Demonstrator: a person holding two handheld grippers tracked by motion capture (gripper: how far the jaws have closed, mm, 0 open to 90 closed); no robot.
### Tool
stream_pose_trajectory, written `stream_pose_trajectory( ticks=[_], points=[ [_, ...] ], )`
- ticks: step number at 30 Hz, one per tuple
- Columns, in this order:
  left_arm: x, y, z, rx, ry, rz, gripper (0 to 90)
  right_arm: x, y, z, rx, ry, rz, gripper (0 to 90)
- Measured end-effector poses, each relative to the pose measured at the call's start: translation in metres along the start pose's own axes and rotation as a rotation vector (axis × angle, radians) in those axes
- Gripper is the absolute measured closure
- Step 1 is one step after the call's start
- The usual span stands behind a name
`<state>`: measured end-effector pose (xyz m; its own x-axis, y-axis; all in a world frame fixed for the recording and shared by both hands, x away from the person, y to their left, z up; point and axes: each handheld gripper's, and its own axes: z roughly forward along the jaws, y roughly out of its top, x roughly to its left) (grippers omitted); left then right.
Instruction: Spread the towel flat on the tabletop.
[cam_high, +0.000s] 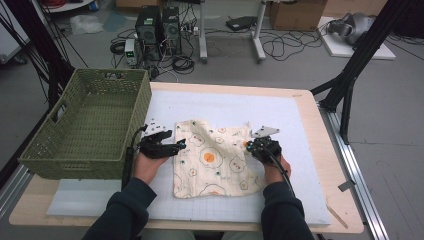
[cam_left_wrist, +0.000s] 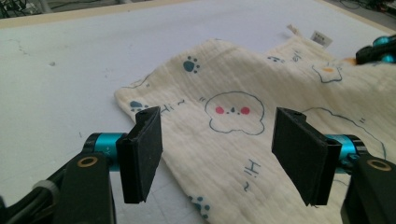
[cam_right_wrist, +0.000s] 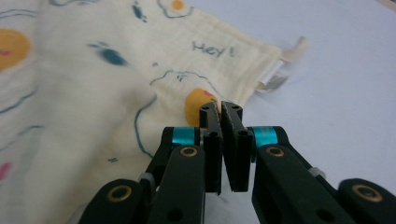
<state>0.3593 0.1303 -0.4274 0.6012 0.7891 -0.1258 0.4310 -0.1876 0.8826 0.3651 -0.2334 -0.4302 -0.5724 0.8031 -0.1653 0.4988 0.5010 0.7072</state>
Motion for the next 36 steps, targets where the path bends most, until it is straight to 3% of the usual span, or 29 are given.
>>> stream_pose_trajectory(
  ticks=[9,11,15,22,24,25,27,29,32,36],
  points=[
    [-0.004,-0.008,0.004,0.055,-0.014,0.015,34.5,-0.038,-0.007,-0.003,0.057,-0.176,0.069,87.4],
    [-0.006,-0.008,0.006,0.066,-0.026,0.022,35.2,-0.040,-0.008,-0.002,0.053,-0.167,0.104,85.2],
    [-0.012,-0.011,0.011,0.115,-0.056,0.048,38.9,-0.036,-0.006,-0.008,0.004,-0.150,0.108,69.0],
    [-0.024,-0.016,0.021,0.203,-0.080,0.152,49.8,-0.033,-0.015,-0.033,-0.081,-0.119,0.116,61.6],
    [-0.027,-0.017,0.022,0.218,-0.067,0.191,54.0,-0.031,-0.021,-0.040,-0.092,-0.112,0.120,60.1],
    [-0.027,-0.017,0.021,0.216,-0.076,0.197,57.6,-0.030,-0.024,-0.043,-0.098,-0.111,0.121,59.9],
    [-0.029,-0.017,0.020,0.216,-0.088,0.233,79.7,-0.029,-0.030,-0.048,-0.102,-0.110,0.123,58.9],
    [-0.031,-0.016,0.019,0.223,-0.045,0.263,85.1,-0.028,-0.037,-0.052,-0.101,-0.106,0.125,58.9],
    [-0.023,-0.014,0.013,0.233,0.004,0.232,85.5,-0.025,-0.046,-0.056,-0.096,-0.087,0.124,61.0],
    [-0.006,-0.014,0.001,0.208,0.054,0.172,85.3,-0.017,-0.057,-0.058,-0.078,-0.052,0.113,60.8]
  ],
)
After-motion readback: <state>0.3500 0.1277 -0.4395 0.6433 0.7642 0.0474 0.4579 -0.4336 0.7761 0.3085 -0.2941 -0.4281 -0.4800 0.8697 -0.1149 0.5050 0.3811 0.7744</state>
